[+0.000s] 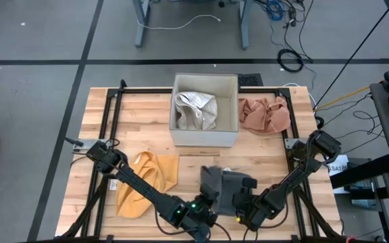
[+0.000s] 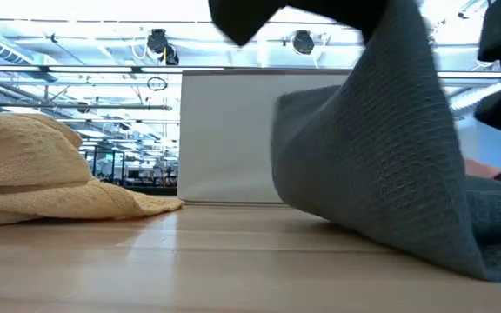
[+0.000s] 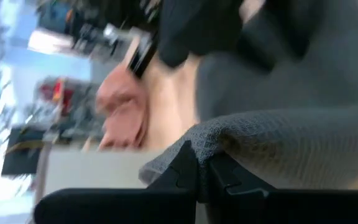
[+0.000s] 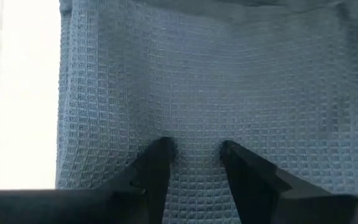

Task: Fold towel
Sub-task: Fold the gray towel

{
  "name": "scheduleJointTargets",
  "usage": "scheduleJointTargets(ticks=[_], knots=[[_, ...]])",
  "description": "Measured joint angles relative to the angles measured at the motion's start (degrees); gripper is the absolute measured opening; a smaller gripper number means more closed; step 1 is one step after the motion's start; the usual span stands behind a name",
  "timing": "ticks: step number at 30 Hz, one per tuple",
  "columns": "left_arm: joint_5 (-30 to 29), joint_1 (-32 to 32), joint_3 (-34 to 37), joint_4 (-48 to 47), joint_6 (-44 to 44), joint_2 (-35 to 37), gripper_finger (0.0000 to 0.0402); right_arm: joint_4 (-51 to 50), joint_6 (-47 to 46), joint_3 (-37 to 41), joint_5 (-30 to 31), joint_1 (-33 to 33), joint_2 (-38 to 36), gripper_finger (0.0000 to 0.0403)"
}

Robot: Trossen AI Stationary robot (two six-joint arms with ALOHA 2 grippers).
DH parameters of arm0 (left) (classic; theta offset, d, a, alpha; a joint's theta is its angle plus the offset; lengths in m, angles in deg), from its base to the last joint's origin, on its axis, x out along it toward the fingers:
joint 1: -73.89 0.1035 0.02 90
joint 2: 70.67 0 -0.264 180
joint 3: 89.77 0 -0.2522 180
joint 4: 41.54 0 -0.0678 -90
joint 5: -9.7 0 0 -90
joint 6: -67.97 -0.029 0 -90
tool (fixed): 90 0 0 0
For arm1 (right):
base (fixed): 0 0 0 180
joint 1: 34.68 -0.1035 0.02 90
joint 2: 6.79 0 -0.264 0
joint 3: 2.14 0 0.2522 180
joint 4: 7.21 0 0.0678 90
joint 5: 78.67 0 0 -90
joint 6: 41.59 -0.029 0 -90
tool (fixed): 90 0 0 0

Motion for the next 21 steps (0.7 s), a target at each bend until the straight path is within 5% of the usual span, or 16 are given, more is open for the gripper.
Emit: scheduleJointTargets(ticks=[5, 21], knots=[[7.66, 0.82, 0.00, 5.06, -4.49, 0.00, 0.0003, 2.55, 5.70, 0.09, 1.51, 1.89, 0.14, 0.0141], [13.91, 5.39, 0.02, 7.44, -4.34, 0.00, 0.0003, -0.71, 7.67, -3.55, -0.38, 1.31, -1.75, 0.0141]])
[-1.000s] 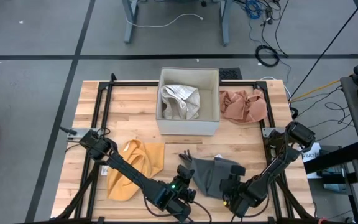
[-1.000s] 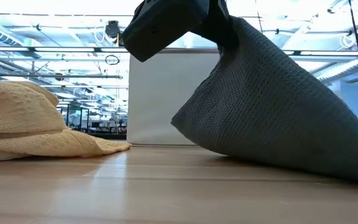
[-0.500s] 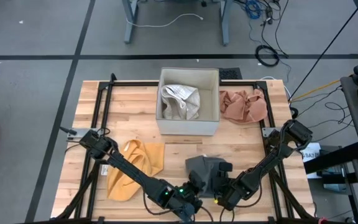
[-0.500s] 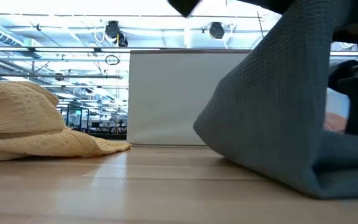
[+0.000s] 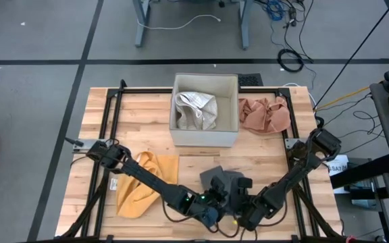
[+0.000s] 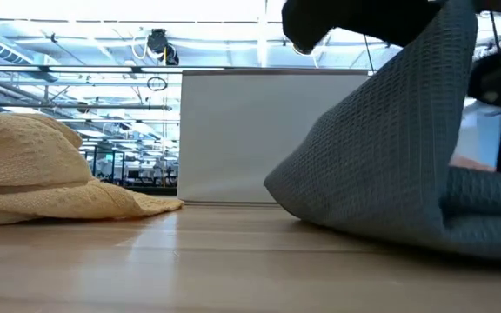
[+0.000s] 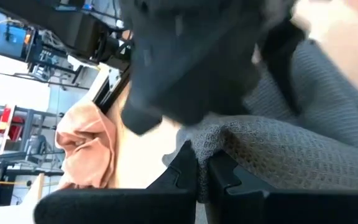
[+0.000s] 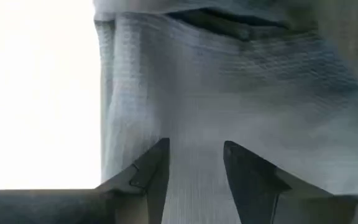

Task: Fold towel
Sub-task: Fold the gray towel

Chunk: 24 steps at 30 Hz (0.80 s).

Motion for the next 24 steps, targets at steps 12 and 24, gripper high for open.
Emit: scheduleJointTargets(ticks=[12, 24], knots=[[2.18, 0.71, 0.00, 0.15, -0.11, 0.00, 0.0003, -15.85, -13.63, -3.82, 0.59, -5.58, -1.02, 0.0141], [11.19, 1.46, 0.04, 3.93, -5.45, 0.00, 0.0003, 2.07, -17.53, 6.62, -0.32, -5.90, -0.72, 0.0141]])
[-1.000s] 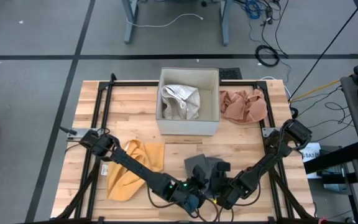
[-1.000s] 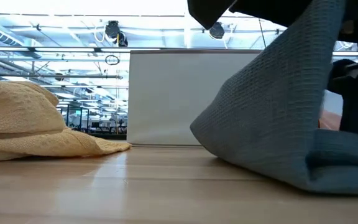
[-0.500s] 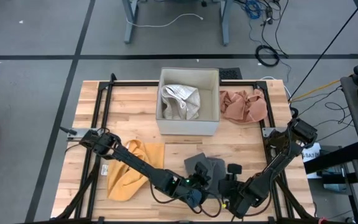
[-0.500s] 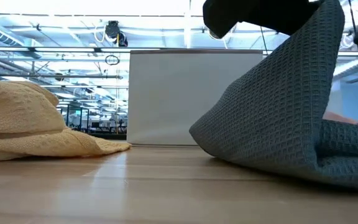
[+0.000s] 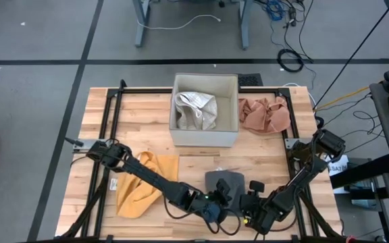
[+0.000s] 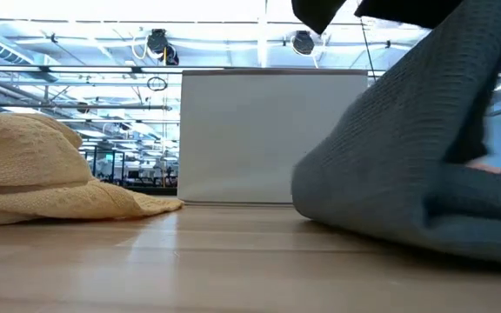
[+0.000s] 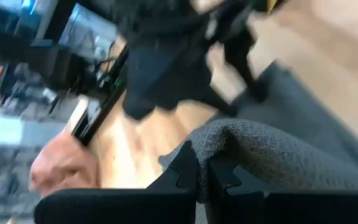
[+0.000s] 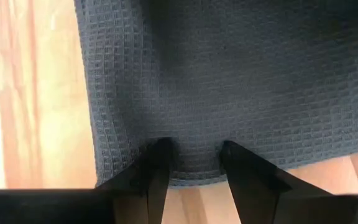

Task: Fold towel
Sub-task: Fold the gray towel

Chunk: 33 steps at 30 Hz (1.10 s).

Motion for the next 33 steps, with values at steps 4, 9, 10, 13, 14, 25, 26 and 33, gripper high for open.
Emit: scheduleJointTargets(ticks=[4, 9, 10, 13, 14, 25, 26, 33], knots=[[5.03, 0.73, 0.00, 1.84, -2.26, -0.12, 0.0003, 3.03, 1.07, 1.40, 0.83, 0.74, -0.11, 0.0141], [6.79, 2.44, 0.00, 3.42, -3.39, -1.96, 0.0003, 4.17, 2.87, 1.49, 1.11, 0.85, -0.07, 0.0141], [6.98, 2.69, 0.00, 2.99, -3.67, -2.31, 0.0003, 4.19, 2.87, 1.50, 1.24, 0.84, -0.07, 0.0141], [8.56, 3.49, 0.04, 3.36, -3.58, -4.06, 0.0003, 4.23, 2.99, 1.50, 1.23, 0.82, -0.04, 0.0141], [9.34, 3.60, 0.07, 3.51, -3.52, -4.69, 0.0003, 4.24, 3.00, 1.50, 1.27, 0.80, -0.04, 0.0141], [16.56, 4.72, -0.02, 6.32, -0.45, -5.31, 0.0028, 4.26, 3.85, 1.48, 1.10, 0.84, -0.02, 0.0141], [18.21, 5.05, -0.03, 6.39, -0.09, -5.63, 0.0031, 4.26, 3.85, 1.48, 1.07, 0.84, -0.02, 0.0141], [24.98, 5.74, 0.04, 6.54, 0.93, -8.02, 0.0079, 4.25, 3.39, 1.48, 1.16, 0.81, 0.00, 0.0141]])
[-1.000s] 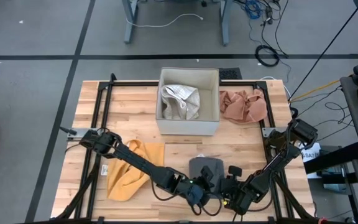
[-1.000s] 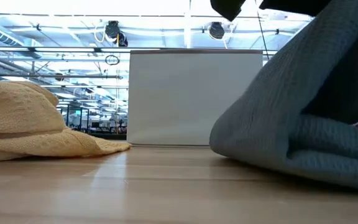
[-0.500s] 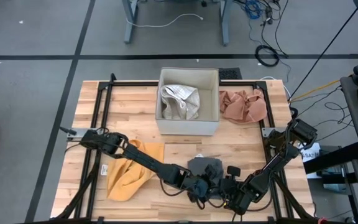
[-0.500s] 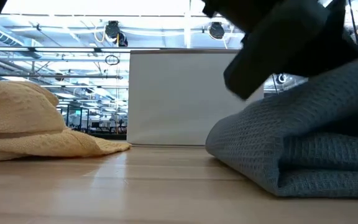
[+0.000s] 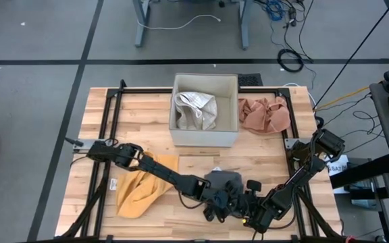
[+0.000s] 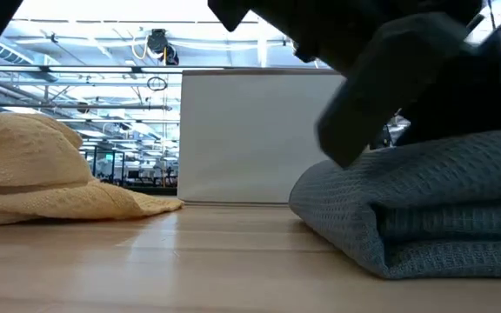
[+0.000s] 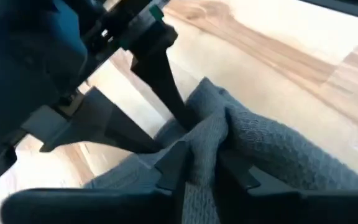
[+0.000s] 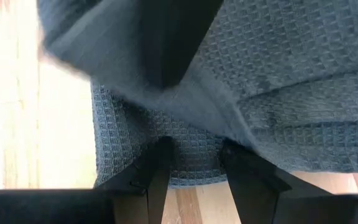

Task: Fold towel
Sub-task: Fold the gray towel

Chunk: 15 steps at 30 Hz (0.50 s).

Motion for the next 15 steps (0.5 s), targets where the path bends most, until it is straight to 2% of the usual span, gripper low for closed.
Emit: scheduleJointTargets(ticks=[9, 15], knots=[[-0.94, -0.86, -0.02, 1.48, 1.13, -0.41, 0.0199, -0.08, -0.13, -0.02, -0.77, -0.06, 0.00, 0.0141], [-9.20, -2.22, -0.02, 1.85, 0.76, 0.80, 0.0238, -0.19, -0.09, -0.07, -1.20, -0.08, -0.03, 0.0141]])
